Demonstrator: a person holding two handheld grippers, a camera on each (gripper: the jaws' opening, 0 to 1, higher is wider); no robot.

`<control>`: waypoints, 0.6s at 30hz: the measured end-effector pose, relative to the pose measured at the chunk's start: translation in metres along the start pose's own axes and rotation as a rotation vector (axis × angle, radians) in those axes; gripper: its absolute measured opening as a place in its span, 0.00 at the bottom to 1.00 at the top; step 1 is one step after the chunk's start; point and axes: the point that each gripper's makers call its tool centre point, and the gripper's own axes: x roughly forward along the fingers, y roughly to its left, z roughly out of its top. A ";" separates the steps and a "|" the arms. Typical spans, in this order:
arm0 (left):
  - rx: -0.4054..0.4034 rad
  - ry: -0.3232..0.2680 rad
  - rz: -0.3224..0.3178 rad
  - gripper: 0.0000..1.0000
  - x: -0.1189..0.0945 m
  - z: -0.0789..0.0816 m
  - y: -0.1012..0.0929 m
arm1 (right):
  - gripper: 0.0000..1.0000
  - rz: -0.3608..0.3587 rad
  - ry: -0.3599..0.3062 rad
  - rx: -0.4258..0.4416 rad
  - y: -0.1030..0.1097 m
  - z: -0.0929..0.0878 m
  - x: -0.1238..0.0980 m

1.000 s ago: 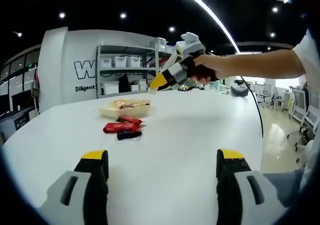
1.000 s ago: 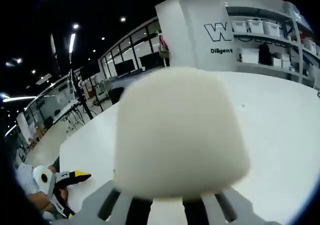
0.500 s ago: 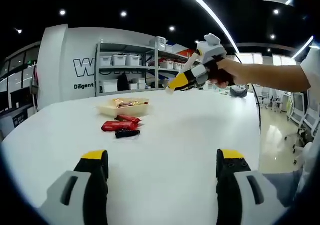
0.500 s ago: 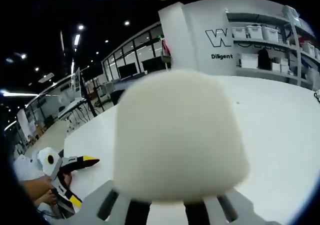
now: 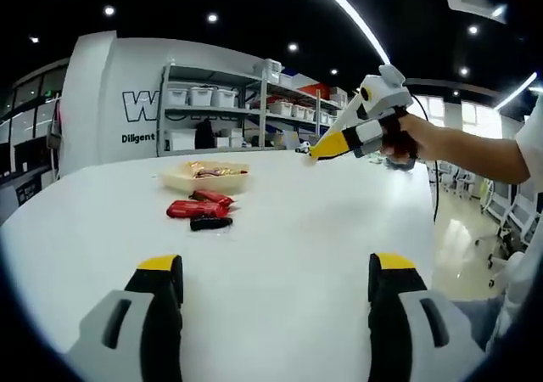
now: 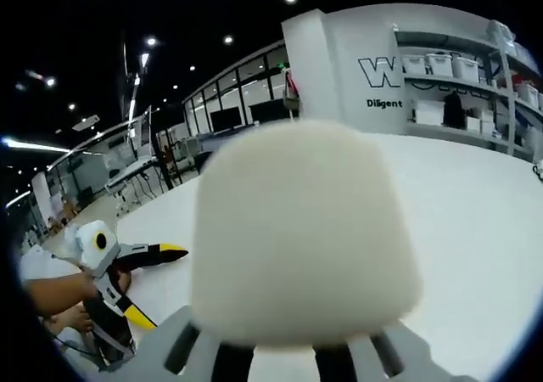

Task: Place the target food into the container with the food tongs after gripping and lifting it, then release it inside without dropping or visibly crushing the food.

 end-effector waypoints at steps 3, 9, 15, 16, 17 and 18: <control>-0.002 0.003 -0.006 0.89 0.000 -0.001 -0.002 | 0.16 0.004 0.000 -0.006 0.004 -0.004 -0.001; -0.012 0.003 -0.012 0.90 -0.001 -0.001 -0.002 | 0.17 0.022 -0.003 0.002 0.005 -0.012 -0.001; -0.001 0.003 -0.006 0.91 -0.001 -0.001 -0.002 | 0.17 0.046 0.013 -0.014 0.015 -0.023 0.005; 0.014 0.002 -0.001 0.91 -0.002 -0.002 -0.002 | 0.17 0.051 0.014 -0.019 0.018 -0.024 0.006; 0.037 0.005 0.003 0.90 -0.002 -0.002 -0.002 | 0.17 0.064 0.020 -0.030 0.022 -0.024 0.008; 0.048 0.009 0.007 0.90 -0.002 -0.003 -0.002 | 0.18 0.063 0.021 -0.034 0.023 -0.024 0.010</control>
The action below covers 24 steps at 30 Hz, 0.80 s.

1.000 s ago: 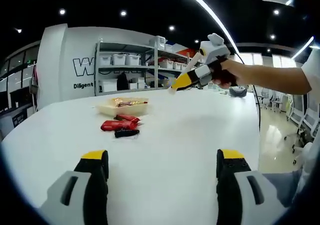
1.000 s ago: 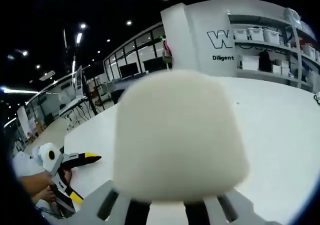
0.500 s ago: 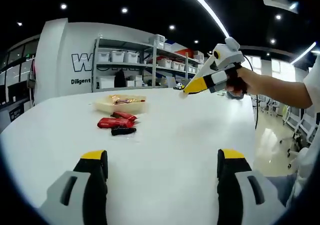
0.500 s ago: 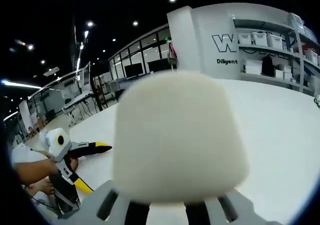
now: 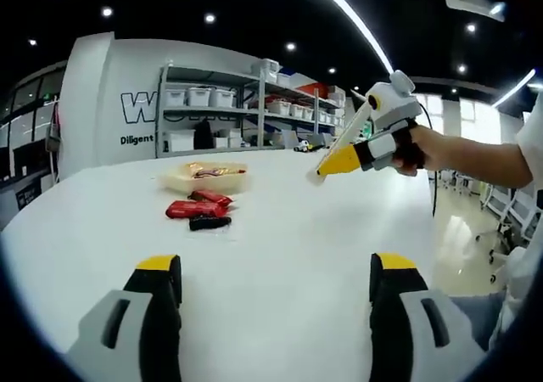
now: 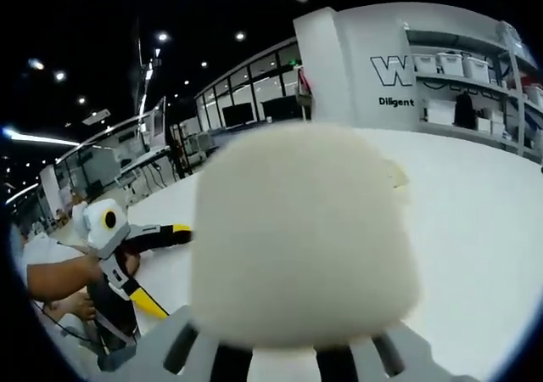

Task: Place the target food into the container with the food tongs after gripping and lifting it, then release it inside without dropping or visibly crushing the food.

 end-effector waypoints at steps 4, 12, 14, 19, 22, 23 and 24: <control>0.018 -0.011 0.013 0.90 -0.001 0.002 0.002 | 0.18 0.017 0.001 -0.002 0.008 0.008 0.010; 0.004 -0.067 0.035 0.90 -0.005 0.012 0.007 | 0.19 0.063 0.034 -0.066 0.035 0.019 0.046; 0.002 -0.073 0.036 0.91 -0.004 0.013 0.008 | 0.19 0.070 0.049 -0.091 0.041 0.019 0.060; 0.028 -0.048 0.024 0.92 -0.002 0.008 0.003 | 0.19 0.083 0.064 -0.084 0.046 0.021 0.085; 0.019 -0.044 0.023 0.94 -0.002 0.008 0.003 | 0.19 0.083 0.082 -0.097 0.049 0.018 0.095; 0.012 -0.047 0.022 0.94 -0.002 0.008 0.004 | 0.19 0.082 0.086 -0.104 0.050 0.018 0.098; 0.007 -0.054 0.021 0.94 -0.003 0.009 0.004 | 0.19 0.079 0.085 -0.105 0.050 0.019 0.100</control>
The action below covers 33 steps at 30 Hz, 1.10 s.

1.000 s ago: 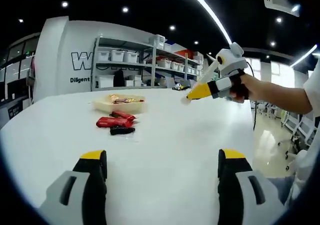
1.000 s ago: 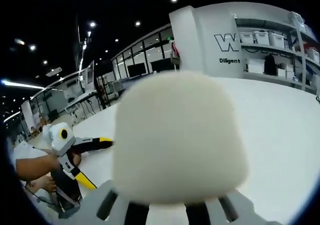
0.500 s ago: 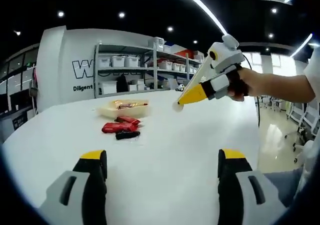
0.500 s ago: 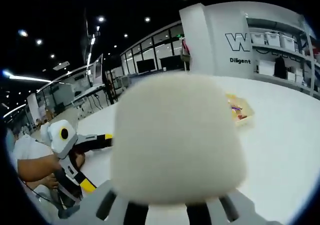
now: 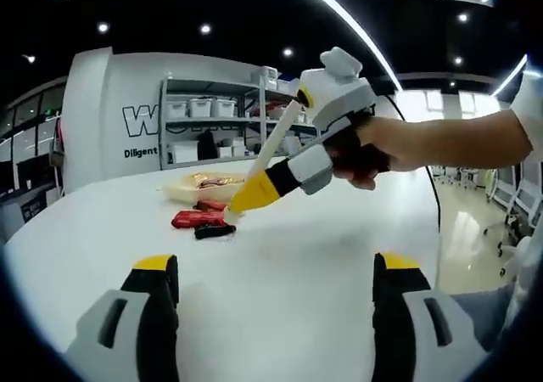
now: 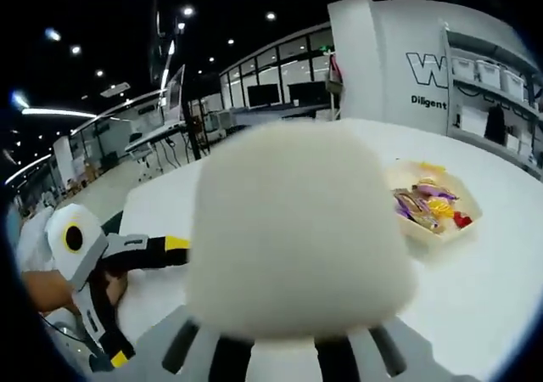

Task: Place the target food into the container with the food tongs after gripping and lifting it, then release it inside without dropping or visibly crushing the food.

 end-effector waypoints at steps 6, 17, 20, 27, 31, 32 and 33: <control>0.023 0.006 -0.005 0.93 0.001 -0.002 -0.003 | 0.20 0.002 0.015 0.023 -0.003 0.003 0.014; 0.014 -0.004 -0.004 0.93 -0.001 0.000 -0.001 | 0.21 -0.006 0.063 -0.015 -0.005 0.000 0.027; 0.015 -0.004 -0.006 0.93 -0.001 0.000 -0.002 | 0.21 -0.019 0.093 -0.068 -0.005 -0.003 0.032; 0.022 0.002 -0.005 0.92 -0.001 -0.001 -0.003 | 0.09 -0.045 0.140 -0.082 0.000 -0.006 0.034; 0.022 0.004 -0.005 0.92 -0.001 -0.002 -0.002 | 0.07 -0.048 0.156 -0.072 -0.002 -0.008 0.032; 0.022 0.003 -0.005 0.92 -0.001 -0.002 -0.003 | 0.07 -0.048 0.157 -0.064 -0.004 -0.008 0.030; 0.022 0.004 -0.005 0.92 -0.001 -0.002 -0.003 | 0.07 -0.046 0.162 -0.057 -0.004 -0.009 0.027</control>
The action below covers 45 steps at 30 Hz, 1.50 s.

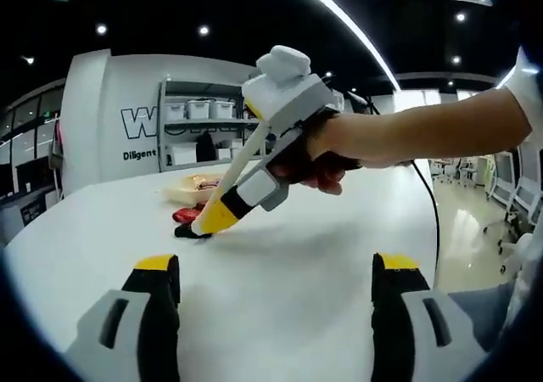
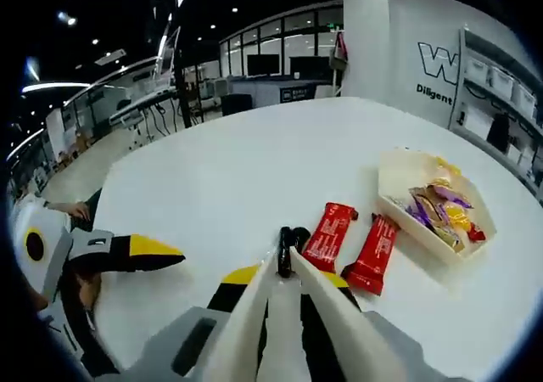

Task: Place the target food into the container with the food tongs after gripping and lifting it, then release it inside without dropping or visibly crushing the food.

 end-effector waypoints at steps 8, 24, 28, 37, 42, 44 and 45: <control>-0.005 0.007 0.002 0.93 0.000 -0.001 0.001 | 0.10 0.038 -0.030 0.006 0.006 -0.009 -0.039; -0.021 -0.078 -0.234 0.88 -0.009 0.025 -0.039 | 0.14 0.153 -0.116 0.026 0.039 -0.043 -0.089; -0.071 -0.102 -0.294 0.87 -0.008 0.041 -0.055 | 0.15 0.213 -0.162 0.029 0.054 -0.043 -0.097; -0.052 -0.102 -0.408 0.88 0.005 0.061 -0.095 | 0.16 0.249 -0.205 0.029 0.060 -0.041 -0.113; -0.068 -0.120 -0.423 0.89 0.007 0.065 -0.099 | 0.17 0.255 -0.219 0.033 0.058 -0.041 -0.120; -0.083 -0.125 -0.428 0.90 0.007 0.067 -0.100 | 0.17 0.255 -0.231 0.036 0.057 -0.041 -0.121; -0.087 -0.126 -0.430 0.89 0.007 0.068 -0.100 | 0.17 0.255 -0.237 0.039 0.057 -0.040 -0.121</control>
